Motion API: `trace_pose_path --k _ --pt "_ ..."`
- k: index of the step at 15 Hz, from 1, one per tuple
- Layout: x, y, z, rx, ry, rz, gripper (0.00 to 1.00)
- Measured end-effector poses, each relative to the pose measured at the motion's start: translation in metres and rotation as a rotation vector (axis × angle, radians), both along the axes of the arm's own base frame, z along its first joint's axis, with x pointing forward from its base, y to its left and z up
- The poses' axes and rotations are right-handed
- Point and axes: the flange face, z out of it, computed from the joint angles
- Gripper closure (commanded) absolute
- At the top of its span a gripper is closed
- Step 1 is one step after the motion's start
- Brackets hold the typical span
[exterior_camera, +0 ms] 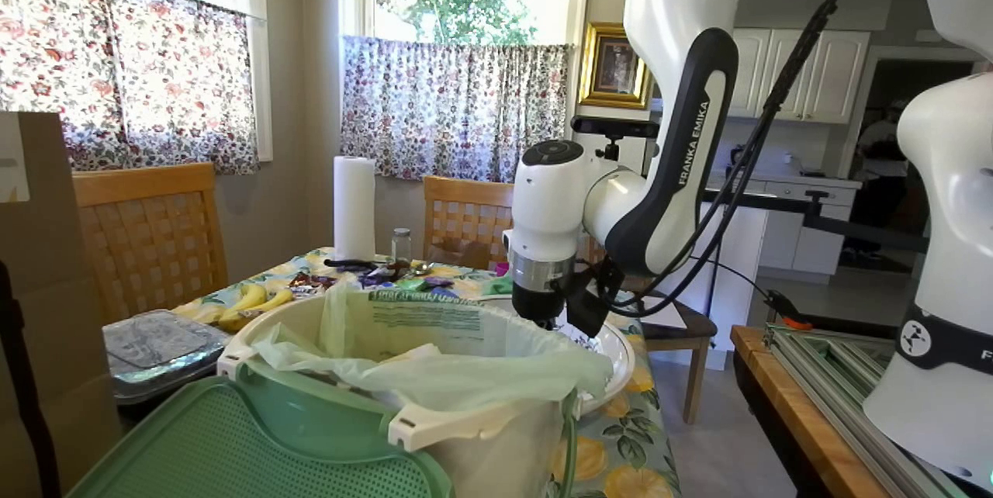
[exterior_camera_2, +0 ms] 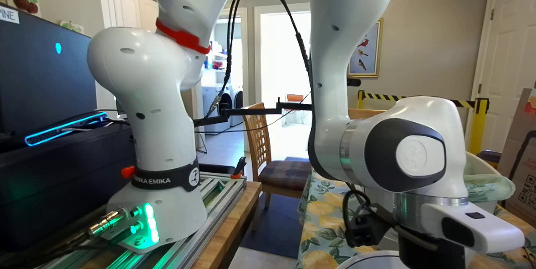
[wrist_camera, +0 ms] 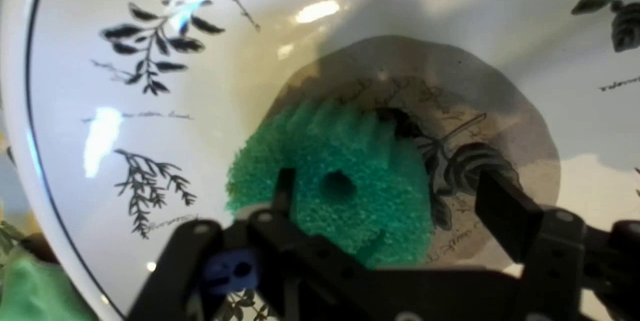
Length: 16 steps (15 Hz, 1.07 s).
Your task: Stir in the bowl, then remove the sponge from the bowl
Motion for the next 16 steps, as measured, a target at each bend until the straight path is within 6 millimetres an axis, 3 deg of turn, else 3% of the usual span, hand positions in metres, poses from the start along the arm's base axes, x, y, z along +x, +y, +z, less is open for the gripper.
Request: trace_pose_path --k 2,8,16 --pt "0.0044 -0.0013 0.0010 -0.019 0.006 0.011 0.56" --pt "0.0106 -0.0017 0.0054 -0.065 0.003 0.076 0.94" --pt "0.0104 -0.0006 0.0035 -0.070 0.000 0.096 0.96"
